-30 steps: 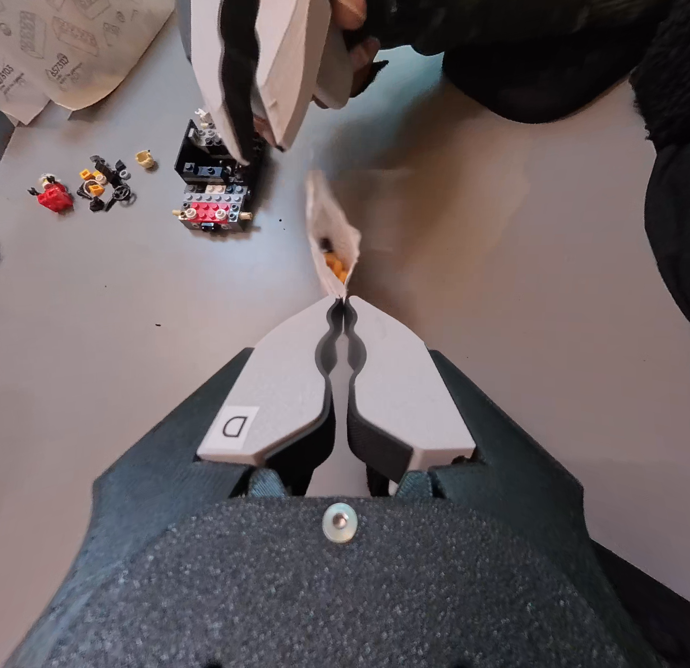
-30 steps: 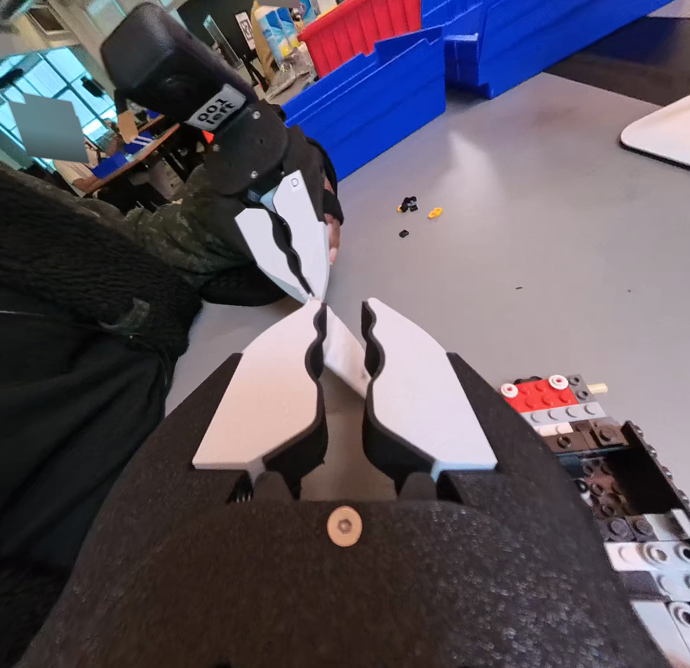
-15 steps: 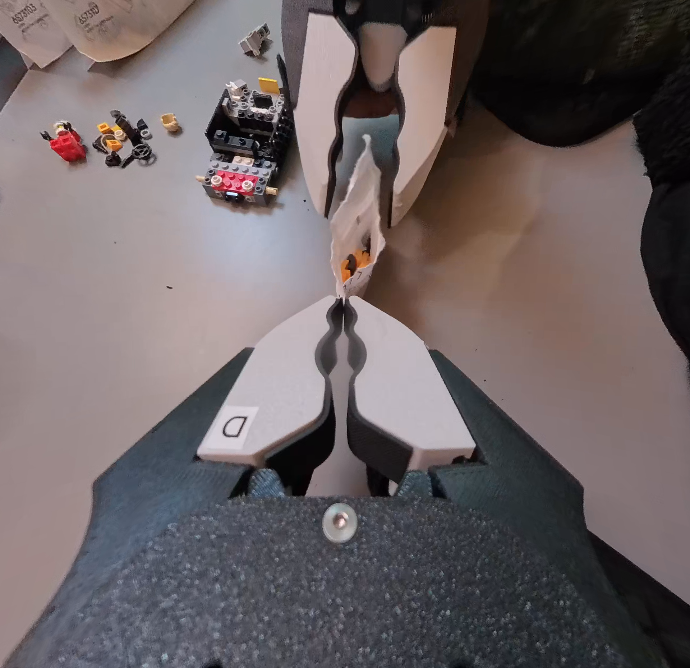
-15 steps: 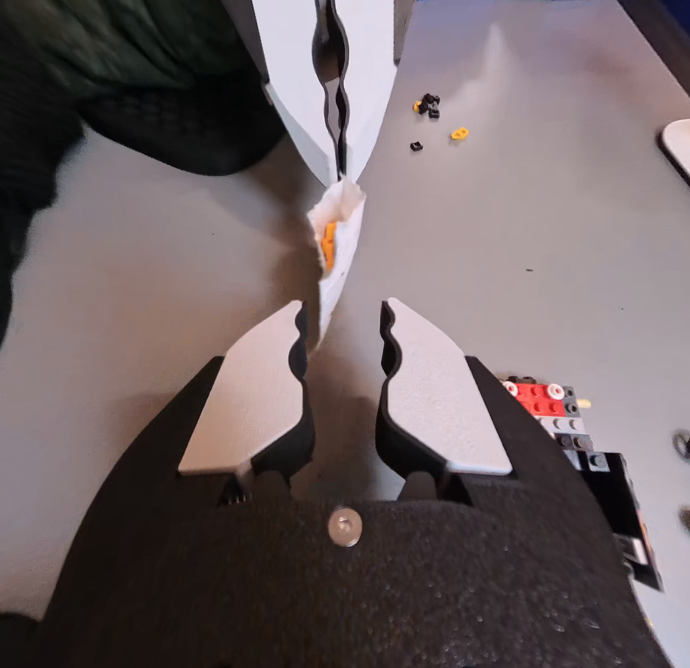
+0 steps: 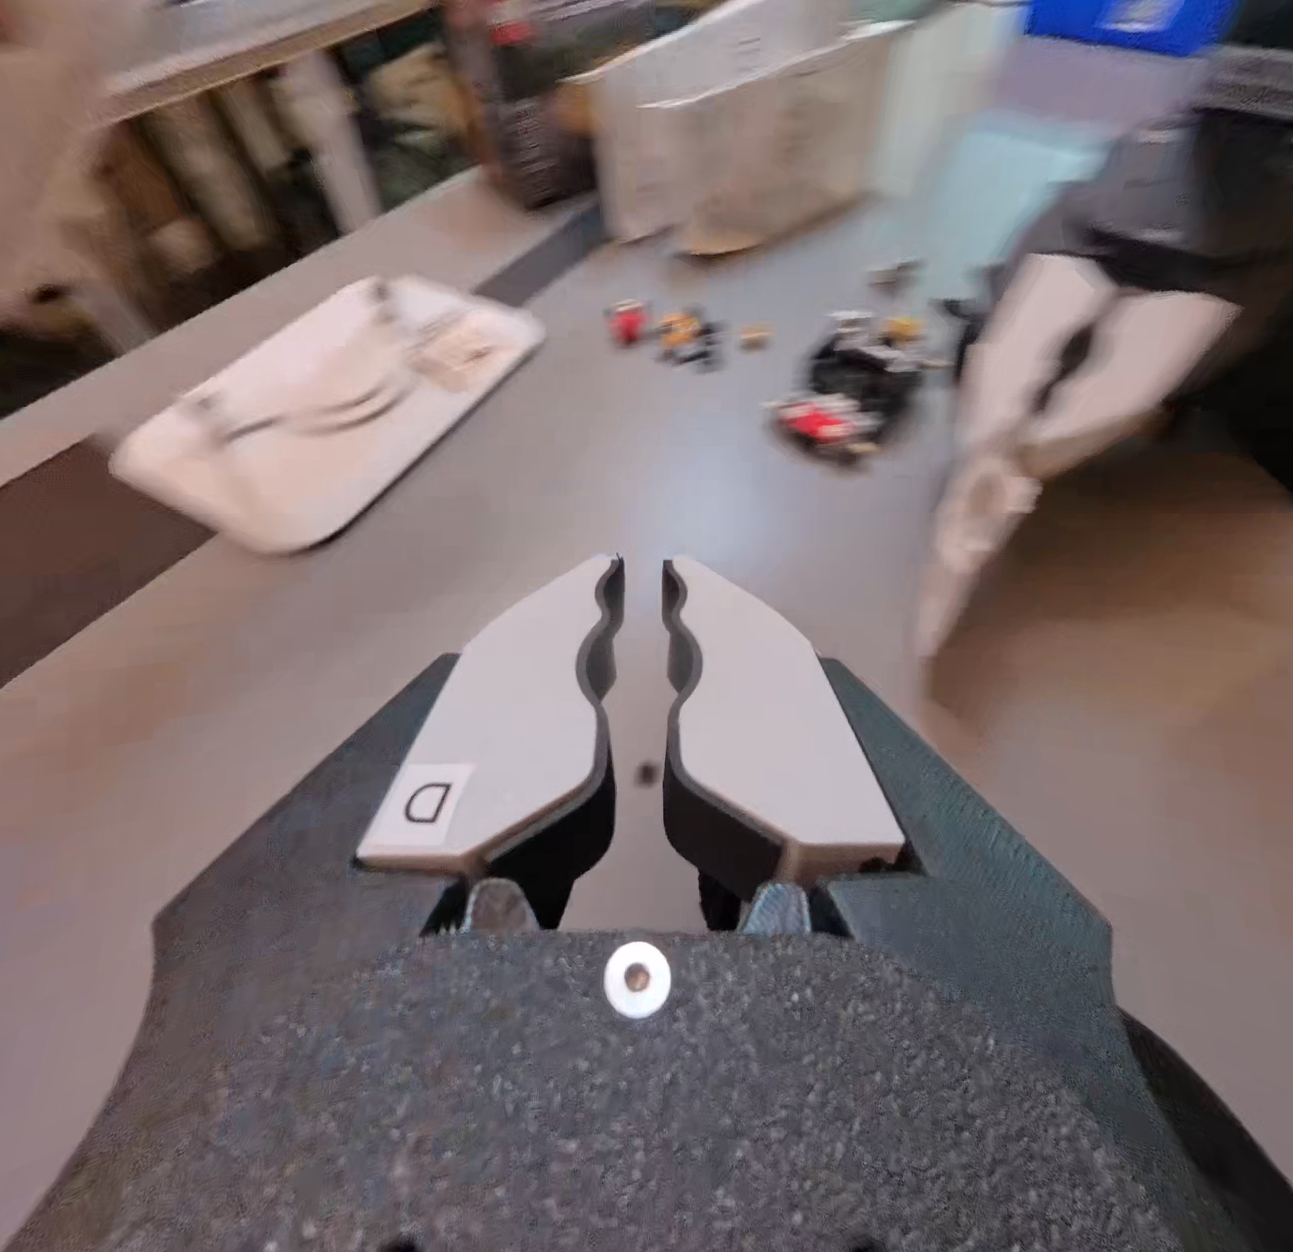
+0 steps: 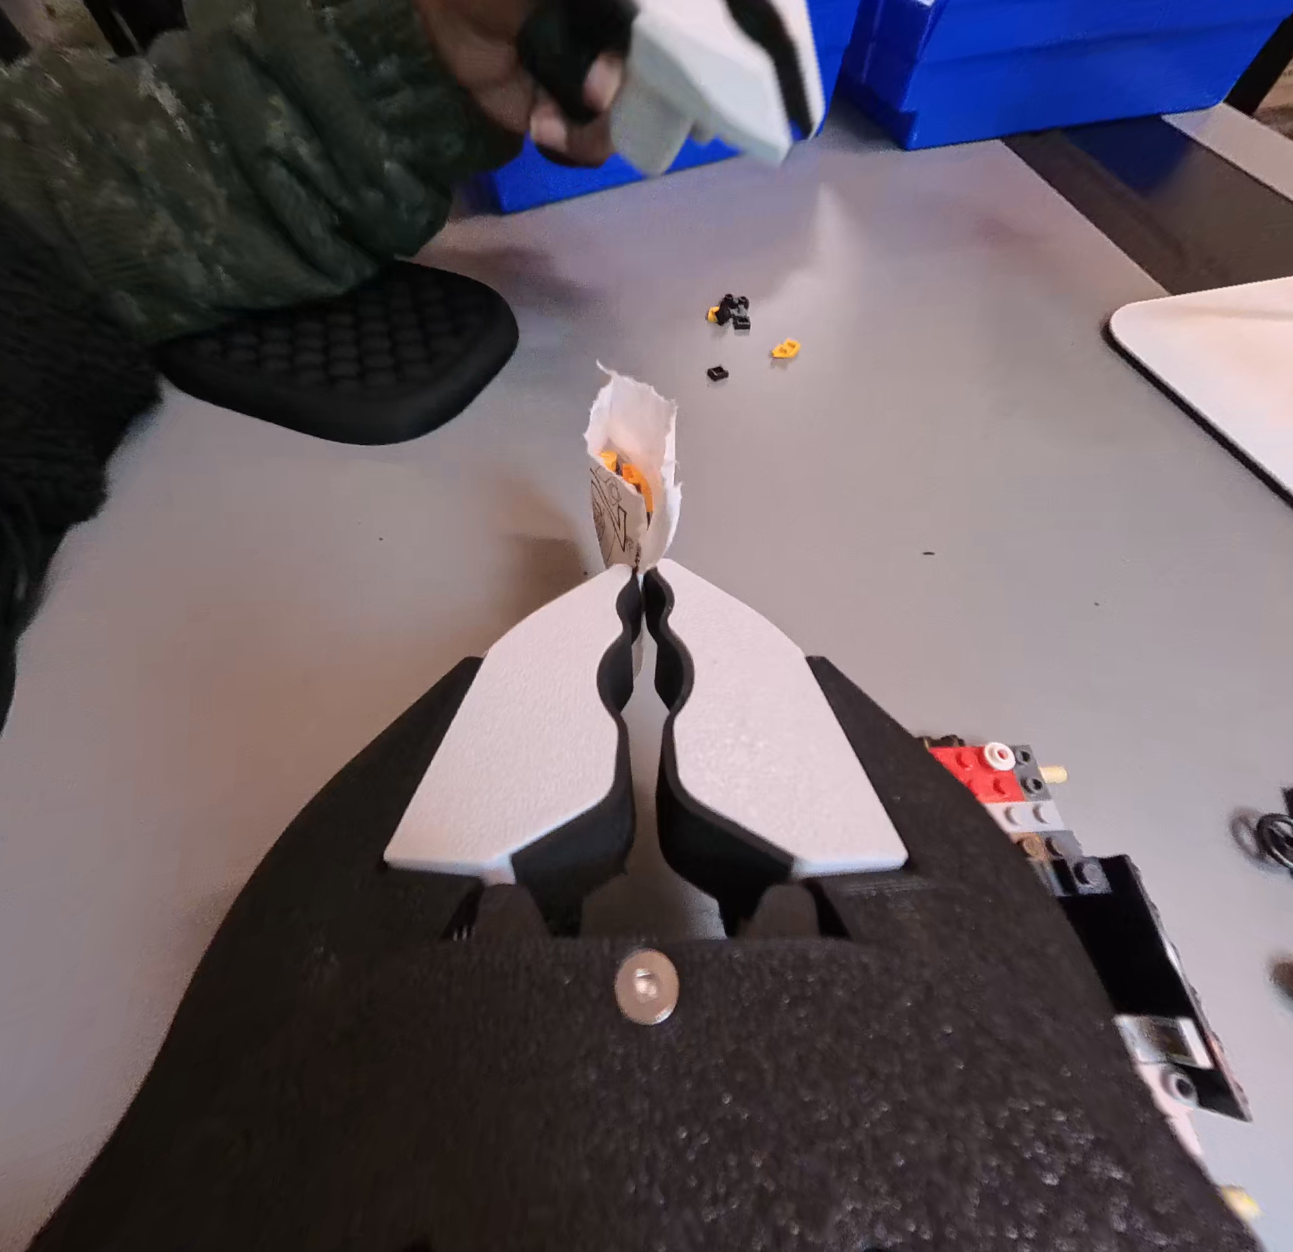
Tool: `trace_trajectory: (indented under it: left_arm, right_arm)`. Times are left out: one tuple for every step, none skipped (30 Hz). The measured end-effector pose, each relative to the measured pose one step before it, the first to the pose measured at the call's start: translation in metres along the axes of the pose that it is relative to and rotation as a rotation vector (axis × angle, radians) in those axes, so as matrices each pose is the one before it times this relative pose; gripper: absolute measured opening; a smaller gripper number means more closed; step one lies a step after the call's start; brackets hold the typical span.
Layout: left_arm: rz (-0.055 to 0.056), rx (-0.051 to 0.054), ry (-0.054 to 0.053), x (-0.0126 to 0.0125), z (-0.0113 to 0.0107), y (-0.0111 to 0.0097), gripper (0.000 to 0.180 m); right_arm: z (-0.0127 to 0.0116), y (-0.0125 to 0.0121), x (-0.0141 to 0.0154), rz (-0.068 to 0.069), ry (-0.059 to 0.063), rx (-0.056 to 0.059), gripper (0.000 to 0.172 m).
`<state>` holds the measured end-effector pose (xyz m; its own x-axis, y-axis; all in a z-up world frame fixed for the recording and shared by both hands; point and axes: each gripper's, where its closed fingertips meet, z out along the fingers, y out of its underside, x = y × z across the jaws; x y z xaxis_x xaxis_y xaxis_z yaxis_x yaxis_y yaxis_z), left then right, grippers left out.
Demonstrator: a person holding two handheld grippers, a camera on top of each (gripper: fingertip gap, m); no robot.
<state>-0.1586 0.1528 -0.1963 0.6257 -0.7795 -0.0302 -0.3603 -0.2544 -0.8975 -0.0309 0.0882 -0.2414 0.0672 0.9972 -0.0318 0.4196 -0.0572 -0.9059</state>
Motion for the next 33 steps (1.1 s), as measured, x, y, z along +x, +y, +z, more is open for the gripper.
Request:
trace_trajectory:
  left_arm:
    - [-0.049,-0.0342,-0.0972,-0.0244,-0.00636,0.01026,0.01]
    - [-0.0456,-0.0495,-0.0857,-0.02273,-0.00323,0.0133,0.011]
    - [-0.0464,-0.0492,-0.0698,-0.01994,-0.00046,0.01357,0.012]
    - [-0.049,-0.0451,-0.026,-0.01274,0.00243,0.01252,0.015]
    - [-0.053,-0.0549,0.0186,-0.00498,0.00393,0.01304,0.018]
    - [-0.0559,-0.0544,0.0132,-0.00406,0.00405,0.01182,0.019]
    - [-0.035,-0.0491,0.0101,-0.00248,0.00308,0.00969,0.019]
    - [-0.0053,-0.0493,0.0332,0.00312,0.00196,0.00886,0.02]
    - [0.0016,-0.0435,0.031,0.00424,0.0015,0.00779,0.02]
    - [0.0048,-0.0273,0.0103,0.00182,0.00155,0.00491,0.02]
    - [0.0101,-0.0155,0.0038,0.00144,0.00146,0.00286,0.02]
    - [0.0086,-0.0208,0.0037,0.00144,0.00182,0.00303,0.019]
    - [0.0102,-0.0259,0.0097,0.00226,0.00214,0.00374,0.017]
    - [0.009,-0.0178,0.0118,0.00263,0.00256,0.00271,0.015]
    - [-0.0017,0.0059,0.0156,0.00269,0.00121,-0.00104,0.012]
    - [-0.0037,0.0012,0.0039,0.00052,0.00056,-0.0004,0.011]
    - [-0.0032,0.0014,0.0028,0.00018,0.00028,-0.00006,0.011]
    - [-0.0078,0.0013,0.0044,0.0002,0.00011,-0.00001,0.01]
    - [-0.0076,-0.0008,0.0051,0.00038,0.00008,0.00011,0.009]
    - [0.0031,-0.0023,-0.0014,-0.00003,-0.00013,0.00004,0.008]
    - [0.0077,-0.0013,-0.0146,-0.00149,-0.00057,-0.00024,0.006]
    - [0.0085,-0.0028,-0.0189,-0.00213,-0.00078,0.00006,0.006]
    - [0.0038,-0.0002,-0.0101,-0.00115,-0.0007,-0.0001,0.005]
    - [-0.0001,0.0038,0.0056,0.0007,-0.00043,-0.00057,0.005]
    - [-0.0019,0.0148,0.0094,0.0014,-0.00141,-0.00232,0.0]
    - [0.0035,0.0316,0.0116,0.00261,-0.00268,-0.0053,0.0]
    - [0.0047,0.0389,0.0189,0.00473,-0.00398,-0.00701,0.0]
    - [0.0148,0.0528,0.0346,0.00853,-0.00473,-0.0096,0.0]
    - [0.0222,0.0602,0.0493,0.01218,-0.00416,-0.01126,0.0]
    - [0.0199,0.0518,0.0538,0.01363,-0.00239,-0.01056,0.0]
    - [0.0188,0.0378,0.0563,0.0144,-0.00015,-0.00844,0.0]
    - [0.0288,0.0237,0.0508,0.01389,0.00181,-0.00618,0.0]
    - [0.0407,0.0147,0.05,0.0142,0.0033,-0.00451,0.0]
  right_arm:
    - [0.00109,0.00243,0.00064,-0.0044,0.0051,-0.0109,0.0]
    - [0.00138,0.0027,-0.00005,-0.005,0.0012,-0.0131,0.0]
    - [0.00136,0.0023,-0.00059,-0.0006,-0.0028,-0.0114,0.0]
    - [0.00133,0.00172,-0.00057,0.0008,-0.0026,-0.0088,0.0]
    - [0.00111,0.00164,-0.00058,-0.0017,-0.0019,-0.0093,0.0]
    - [0.0006,0.0013,-0.00036,-0.0037,-0.0007,-0.0077,0.0]
    - [0.00025,0.00067,-0.00024,-0.0031,-0.0004,-0.0038,0.0]
    - [-0.00015,-0.00002,-0.0001,-0.0016,-0.0001,-0.0001,0.0]
    - [-0.00045,-0.00032,0.00013,0.0001,0.0002,0.0012,0.0]
    - [-0.00026,-0.0002,0.00021,0.0013,-0.0001,0.0012,0.0]
    - [-0.00007,0.00008,-0.00002,0.0021,-0.0014,0.0007,0.0]
    - [0.00023,0.00058,0.00002,0.0018,-0.002,-0.0016,0.0]
    - [0.00047,0.00076,-0.00016,0.0003,-0.0017,-0.0036,0.0]
    - [0.00038,0.00063,-0.00016,-0.0001,-0.0012,-0.0029,0.0]
    - [0.00026,0.0001,-0.00017,0.0009,-0.0015,-0.0002,0.0]
    - [0.0,0.0,-0.00011,0.0012,-0.0009,0.0,0.0]
    - [0.00008,0.00015,0.00005,0.0,0.0004,-0.0008,0.0]
    - [-0.00002,0.00021,0.00038,0.0001,0.0014,-0.001,0.0]
    - [0.0,0.00018,0.00023,0.0013,0.0009,-0.0008,0.0]
    - [-0.00001,0.0002,0.00015,0.0015,0.0004,-0.0009,0.0]
    - [0.00004,0.00021,0.00004,0.0002,0.0012,-0.0013,0.0]
    - [-0.00007,0.00023,0.00017,-0.0014,0.0021,-0.0021,0.0]
    - [-0.00015,0.00001,0.0001,-0.0025,0.0026,-0.0017,0.0]
    - [-0.00016,-0.00024,0.00014,-0.0022,0.0022,0.0,0.0]
    - [-0.00017,-0.00033,0.00005,-0.0004,0.001,0.0009,0.0]
    - [-0.00007,-0.00022,0.00012,0.0006,0.0005,0.0003,0.0]
    - [0.00003,0.00012,0.00014,0.0001,0.0011,-0.0003,0.0]
    - [0.00012,-0.00011,0.00007,-0.0004,0.0011,0.0005,0.0]
    - [0.00025,0.00001,0.00007,0.0005,0.0001,0.0009,0.0]
    - [0.0004,0.00004,0.00007,0.0014,-0.0001,0.0009,0.0]
    - [0.00046,0.0001,-0.00004,0.0016,-0.0001,0.0011,0.0]
    - [0.00056,0.0003,-0.00003,0.0013,-0.0002,-0.0005,0.0]
    - [0.00061,0.00049,0.00011,0.0002,0.0011,-0.0016,0.0]
